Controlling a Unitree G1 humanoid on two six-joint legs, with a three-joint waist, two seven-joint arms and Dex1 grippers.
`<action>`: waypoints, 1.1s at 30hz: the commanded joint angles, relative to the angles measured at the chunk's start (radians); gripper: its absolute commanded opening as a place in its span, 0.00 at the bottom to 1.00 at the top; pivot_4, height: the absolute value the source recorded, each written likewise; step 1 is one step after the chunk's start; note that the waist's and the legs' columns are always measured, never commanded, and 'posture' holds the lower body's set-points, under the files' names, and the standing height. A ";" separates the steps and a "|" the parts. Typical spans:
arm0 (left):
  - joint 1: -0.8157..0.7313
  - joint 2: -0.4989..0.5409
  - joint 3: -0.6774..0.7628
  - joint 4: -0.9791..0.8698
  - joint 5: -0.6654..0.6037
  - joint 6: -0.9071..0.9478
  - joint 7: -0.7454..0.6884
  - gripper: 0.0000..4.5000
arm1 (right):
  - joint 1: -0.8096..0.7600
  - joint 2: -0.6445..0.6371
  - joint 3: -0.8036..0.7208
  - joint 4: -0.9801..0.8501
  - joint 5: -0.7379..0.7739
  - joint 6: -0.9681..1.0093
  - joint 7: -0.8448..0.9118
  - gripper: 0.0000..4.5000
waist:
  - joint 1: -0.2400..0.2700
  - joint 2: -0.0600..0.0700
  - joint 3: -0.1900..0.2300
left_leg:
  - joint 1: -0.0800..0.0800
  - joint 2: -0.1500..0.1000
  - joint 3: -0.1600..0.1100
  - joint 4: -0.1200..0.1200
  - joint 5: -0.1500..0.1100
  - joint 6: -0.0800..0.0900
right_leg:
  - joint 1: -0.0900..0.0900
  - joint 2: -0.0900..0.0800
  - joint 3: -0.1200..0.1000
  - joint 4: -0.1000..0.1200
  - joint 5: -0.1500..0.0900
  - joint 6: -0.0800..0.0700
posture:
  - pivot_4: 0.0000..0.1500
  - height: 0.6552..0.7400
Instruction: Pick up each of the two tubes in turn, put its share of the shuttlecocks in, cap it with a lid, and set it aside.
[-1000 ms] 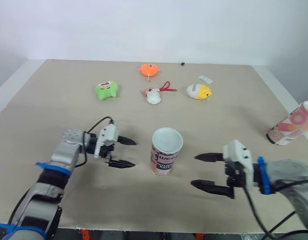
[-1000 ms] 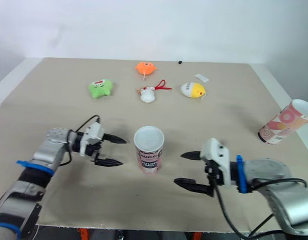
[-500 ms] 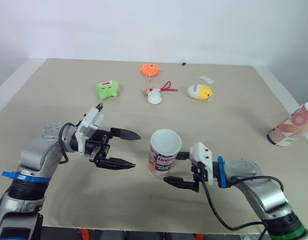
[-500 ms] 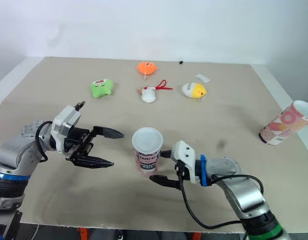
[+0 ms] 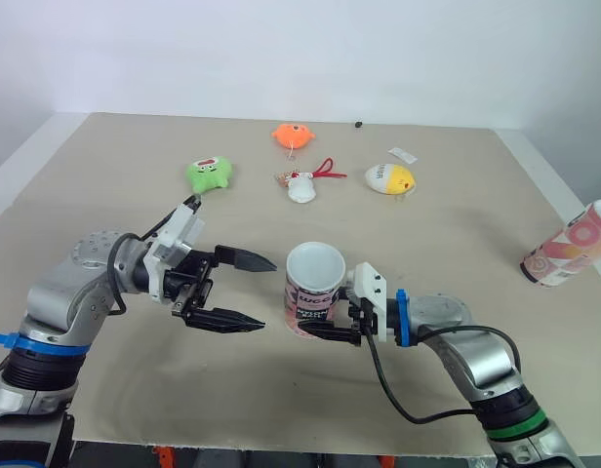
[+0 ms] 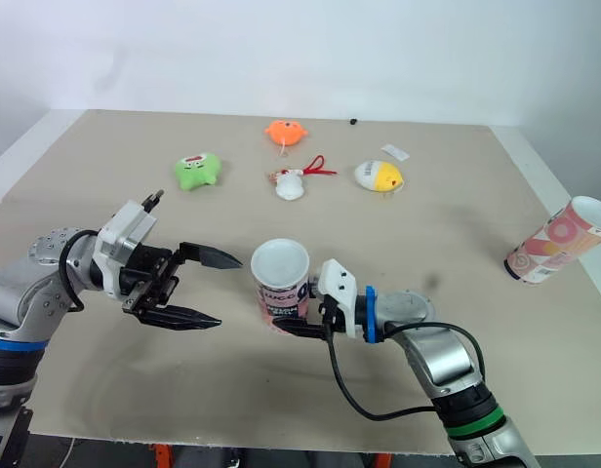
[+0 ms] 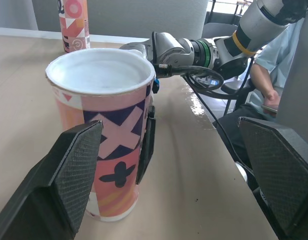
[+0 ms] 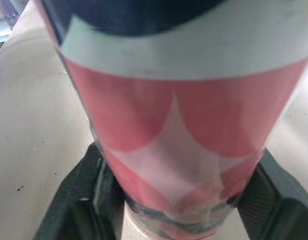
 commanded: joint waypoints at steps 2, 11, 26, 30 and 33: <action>-0.008 -0.023 -0.011 -0.005 0.015 -0.034 0.009 1.00 | 0.014 -0.048 -0.126 -0.069 0.064 0.025 -0.016 0.61 | 0.001 0.000 0.000 | 0.000 0.000 0.000 0.000 0.000 0.000 | 0.000 0.000 0.000 0.000 0.000 0.000 | 1.00 1.00; -0.169 -0.270 -0.066 0.204 0.140 -0.146 0.179 1.00 | 0.015 -0.063 -0.528 0.182 0.015 -0.039 -0.372 0.61 | 0.002 0.000 0.000 | 0.000 -0.003 0.002 0.003 0.001 0.000 | 0.002 -0.002 0.002 -0.001 0.003 0.004 | 1.00 1.00; -0.333 -0.460 -0.081 0.370 0.202 -0.123 0.352 1.00 | -0.005 0.044 -0.615 0.406 -0.045 -0.085 -0.685 0.69 | -0.001 0.006 -0.002 | 0.001 -0.003 0.003 0.001 0.001 0.000 | 0.002 0.000 0.005 0.000 0.006 0.008 | 1.00 1.00; -0.328 -0.460 -0.078 0.363 0.206 -0.117 0.351 1.00 | 0.034 0.034 -0.580 0.363 -0.027 -0.063 -0.614 0.99 | -0.001 0.006 -0.002 | 0.001 -0.003 0.002 0.001 0.001 0.000 | 0.002 0.000 0.005 -0.001 0.006 0.007 | 1.00 1.00; -0.318 -0.456 -0.081 0.352 0.207 -0.110 0.351 1.00 | 0.031 0.026 -0.587 0.379 -0.031 -0.042 -0.619 0.99 | -0.001 0.008 -0.002 | 0.001 -0.003 0.003 0.001 0.001 0.000 | 0.002 0.000 0.005 -0.001 0.006 0.007 | 1.00 1.00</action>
